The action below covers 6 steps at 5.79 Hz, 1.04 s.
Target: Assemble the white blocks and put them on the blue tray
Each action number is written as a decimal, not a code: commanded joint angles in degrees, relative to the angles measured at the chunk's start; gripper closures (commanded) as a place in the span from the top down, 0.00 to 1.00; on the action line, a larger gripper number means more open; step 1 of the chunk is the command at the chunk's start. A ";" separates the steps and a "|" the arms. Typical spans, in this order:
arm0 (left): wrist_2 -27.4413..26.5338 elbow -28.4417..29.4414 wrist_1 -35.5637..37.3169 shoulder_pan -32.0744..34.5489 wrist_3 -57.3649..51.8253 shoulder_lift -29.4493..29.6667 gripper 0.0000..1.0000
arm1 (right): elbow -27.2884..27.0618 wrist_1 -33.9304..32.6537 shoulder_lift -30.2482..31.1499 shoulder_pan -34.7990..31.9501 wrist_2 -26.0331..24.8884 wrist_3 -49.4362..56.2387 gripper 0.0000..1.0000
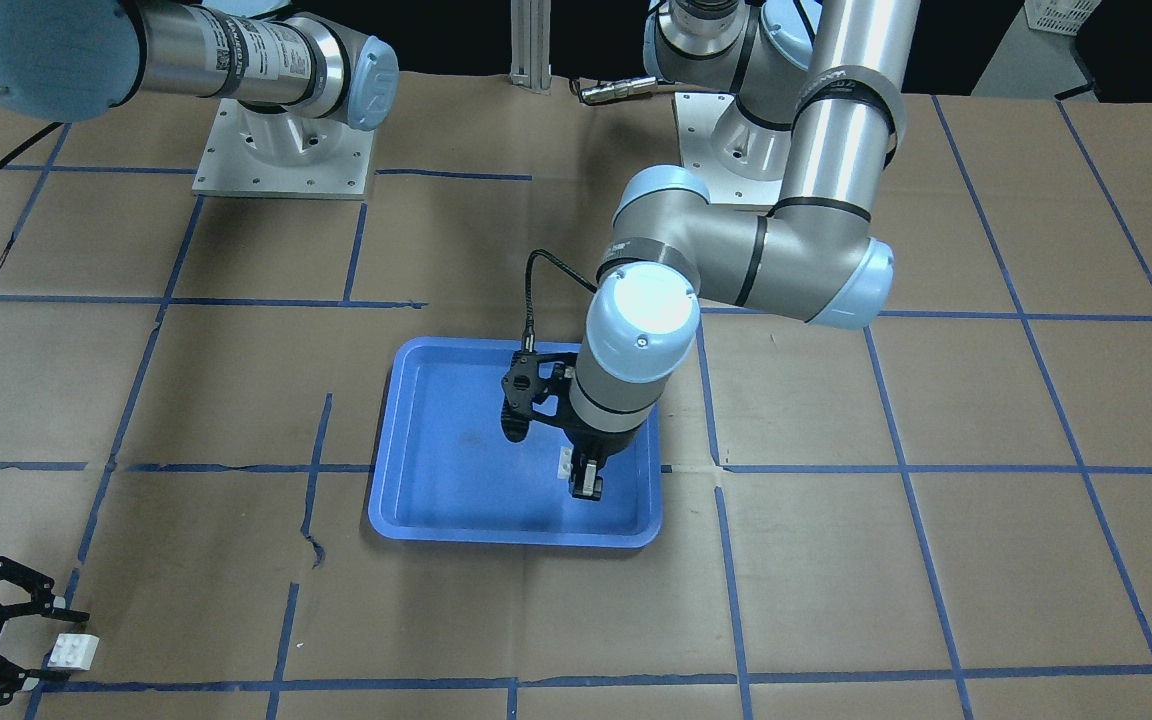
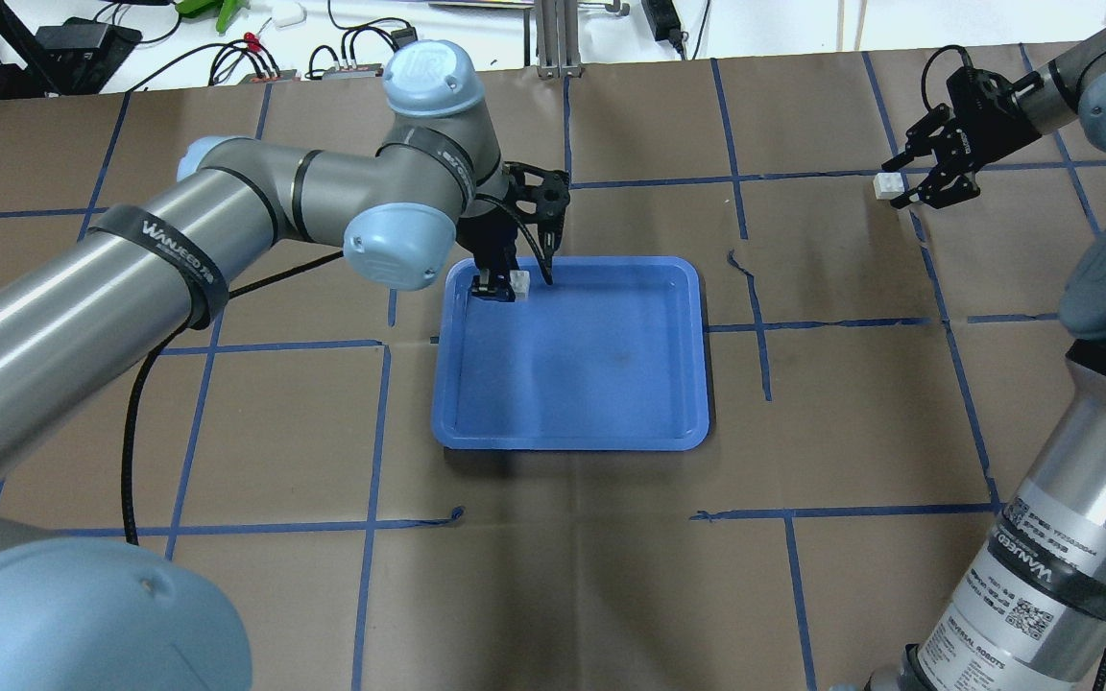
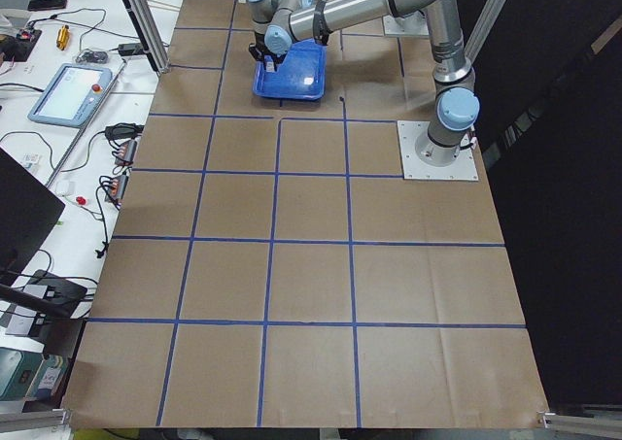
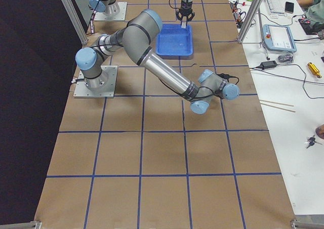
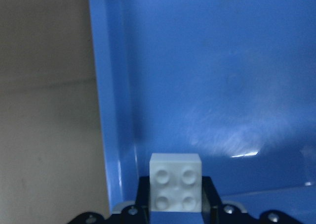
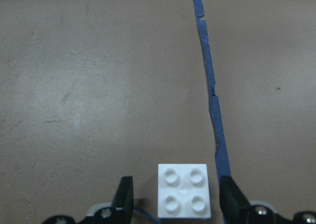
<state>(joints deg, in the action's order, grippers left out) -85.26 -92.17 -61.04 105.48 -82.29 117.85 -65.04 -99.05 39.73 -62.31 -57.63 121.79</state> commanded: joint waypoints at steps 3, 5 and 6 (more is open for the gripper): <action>0.26 -8.46 7.95 4.29 4.15 0.71 0.00 | 1.13 0.17 0.78 0.00 -0.03 -0.58 0.32; 0.09 -8.91 7.60 4.73 5.91 1.42 0.09 | 1.06 1.92 4.89 -0.18 -0.12 -1.37 0.31; -0.52 -8.30 7.78 4.73 5.74 2.12 0.52 | 0.97 6.46 7.09 -0.70 -0.03 -1.20 0.31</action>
<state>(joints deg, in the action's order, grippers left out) -85.34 -100.80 -53.41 110.17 -76.57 119.41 -63.99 -96.03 44.71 -62.63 -57.72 120.57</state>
